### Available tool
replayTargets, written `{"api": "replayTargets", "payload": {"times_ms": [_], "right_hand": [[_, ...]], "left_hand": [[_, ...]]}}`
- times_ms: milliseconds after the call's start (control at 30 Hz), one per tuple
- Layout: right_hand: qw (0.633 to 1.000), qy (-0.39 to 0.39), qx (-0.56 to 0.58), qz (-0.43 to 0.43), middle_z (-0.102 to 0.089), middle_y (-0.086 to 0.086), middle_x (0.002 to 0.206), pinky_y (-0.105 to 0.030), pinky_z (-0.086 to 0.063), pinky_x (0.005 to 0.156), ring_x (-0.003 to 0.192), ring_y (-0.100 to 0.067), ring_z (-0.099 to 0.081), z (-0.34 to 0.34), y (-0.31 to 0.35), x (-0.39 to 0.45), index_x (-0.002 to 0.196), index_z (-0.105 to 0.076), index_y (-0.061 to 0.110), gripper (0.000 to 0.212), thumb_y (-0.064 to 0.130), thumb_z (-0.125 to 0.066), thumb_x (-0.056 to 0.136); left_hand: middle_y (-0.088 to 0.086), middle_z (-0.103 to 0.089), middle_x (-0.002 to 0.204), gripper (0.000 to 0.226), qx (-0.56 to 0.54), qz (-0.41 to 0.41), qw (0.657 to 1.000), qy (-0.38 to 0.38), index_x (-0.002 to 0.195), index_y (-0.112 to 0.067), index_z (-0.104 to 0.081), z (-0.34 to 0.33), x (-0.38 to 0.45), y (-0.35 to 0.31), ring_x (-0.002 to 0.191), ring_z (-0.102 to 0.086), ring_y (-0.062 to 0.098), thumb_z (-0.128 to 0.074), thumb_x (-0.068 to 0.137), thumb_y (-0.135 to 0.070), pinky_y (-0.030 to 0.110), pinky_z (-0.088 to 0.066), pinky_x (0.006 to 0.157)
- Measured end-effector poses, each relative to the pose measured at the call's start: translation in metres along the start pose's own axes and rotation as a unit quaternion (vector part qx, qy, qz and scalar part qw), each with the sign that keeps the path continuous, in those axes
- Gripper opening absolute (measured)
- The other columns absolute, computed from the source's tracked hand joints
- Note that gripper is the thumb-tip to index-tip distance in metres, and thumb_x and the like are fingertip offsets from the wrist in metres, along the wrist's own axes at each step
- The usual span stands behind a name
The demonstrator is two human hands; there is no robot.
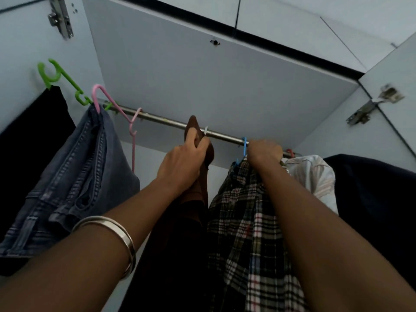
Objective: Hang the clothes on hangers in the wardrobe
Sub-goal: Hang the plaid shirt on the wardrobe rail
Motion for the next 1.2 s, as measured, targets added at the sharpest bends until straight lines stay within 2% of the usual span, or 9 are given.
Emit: {"api": "replayTargets", "payload": {"times_ms": [133,267,367,433,467,600,700,833,1200], "right_hand": [[0.999,-0.002,0.002,-0.038,-0.059,-0.010,0.131,-0.047,-0.049,0.094,0.118,-0.033,-0.057,0.008,-0.026,-0.015,0.126,-0.060,0.012,0.034,0.015,-0.046,0.095],[0.960,0.064,0.245,-0.122,-0.061,-0.020,0.118,-0.043,-0.052,0.086,0.103,-0.036,-0.062,0.008,-0.068,-0.022,0.122,-0.059,0.001,0.048,0.022,-0.073,0.082],[0.800,0.217,0.527,-0.189,-0.064,-0.017,0.083,-0.039,-0.053,0.064,0.069,-0.030,-0.060,-0.013,-0.087,-0.077,0.095,-0.066,-0.001,0.025,0.021,-0.070,0.084],[0.671,0.294,0.641,-0.230,-0.071,-0.012,0.088,-0.037,-0.057,0.060,0.071,-0.028,-0.067,-0.027,-0.085,-0.142,0.091,-0.070,0.005,0.040,0.045,-0.065,0.086],[0.659,0.311,0.643,-0.234,-0.072,-0.012,0.100,-0.037,-0.057,0.063,0.078,-0.028,-0.068,-0.028,-0.089,-0.173,0.100,-0.069,0.007,0.053,0.057,-0.061,0.084],[0.771,0.276,0.505,-0.273,-0.038,-0.020,0.148,-0.053,-0.035,0.106,0.130,-0.043,-0.041,-0.033,-0.123,-0.223,0.144,-0.036,0.003,0.096,0.074,-0.048,0.081],[0.835,0.245,0.397,-0.292,-0.029,-0.023,0.153,-0.048,-0.028,0.113,0.138,-0.042,-0.031,-0.002,-0.158,-0.241,0.147,-0.028,-0.003,0.086,0.065,-0.033,0.093],[0.833,0.260,0.380,-0.306,-0.029,-0.019,0.154,-0.051,-0.032,0.111,0.137,-0.038,-0.034,0.004,-0.184,-0.272,0.151,-0.021,0.005,0.086,0.068,-0.026,0.093],[0.792,0.314,0.449,-0.269,-0.058,-0.018,0.119,-0.044,-0.047,0.092,0.107,-0.034,-0.057,0.100,-0.194,-0.410,0.125,-0.049,-0.002,0.062,0.053,-0.039,0.098]], "left_hand": [[0.018,-0.033,0.131,0.047,-0.013,-0.009,0.999,0.047,0.125,-0.012,-0.044,0.000,-0.005,-0.011,0.066,-0.053,0.026,-0.059,0.082,-0.003,0.039,-0.053,0.062],[0.015,-0.029,0.133,0.046,-0.050,0.012,0.995,0.084,0.121,-0.015,-0.048,0.016,0.008,0.001,0.084,-0.057,0.040,-0.059,0.077,-0.006,0.050,-0.051,0.075],[0.009,-0.028,0.138,0.043,-0.105,0.044,0.984,0.137,0.119,-0.021,-0.058,0.027,-0.007,-0.003,0.102,-0.054,0.038,-0.062,0.078,-0.007,0.048,-0.047,0.089],[0.008,-0.028,0.140,0.040,-0.111,0.059,0.978,0.165,0.117,-0.020,-0.062,0.032,-0.048,-0.008,0.111,-0.049,0.037,-0.062,0.080,-0.006,0.048,-0.046,0.092],[0.008,-0.027,0.141,0.039,-0.102,0.060,0.975,0.187,0.118,-0.020,-0.062,0.033,-0.075,-0.011,0.114,-0.046,0.037,-0.062,0.081,-0.007,0.048,-0.047,0.092],[0.006,-0.028,0.141,0.038,-0.005,0.033,0.971,0.235,0.121,-0.024,-0.060,0.030,-0.121,-0.017,0.121,-0.037,0.035,-0.063,0.083,-0.020,0.049,-0.044,0.093],[0.000,-0.037,0.140,0.039,0.097,-0.009,0.971,0.220,0.124,-0.032,-0.058,0.063,-0.128,-0.039,0.128,-0.031,0.033,-0.057,0.085,-0.033,0.058,-0.026,0.101],[-0.002,-0.049,0.136,0.038,0.126,-0.001,0.966,0.224,0.127,-0.031,-0.057,0.088,-0.151,-0.061,0.133,-0.028,0.031,-0.050,0.090,-0.033,0.064,-0.009,0.104],[0.000,-0.052,0.130,0.066,0.055,0.027,0.907,0.417,0.149,-0.037,-0.016,0.243,-0.240,-0.151,0.123,-0.042,0.027,-0.047,0.091,-0.030,0.054,-0.025,0.101]]}}
Point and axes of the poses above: each hand's wrist, its own x-axis towards the middle knuckle, its own z-axis out of the back of the hand, y = z × x, the point moved 7 cm from there along x, towards the middle knuckle
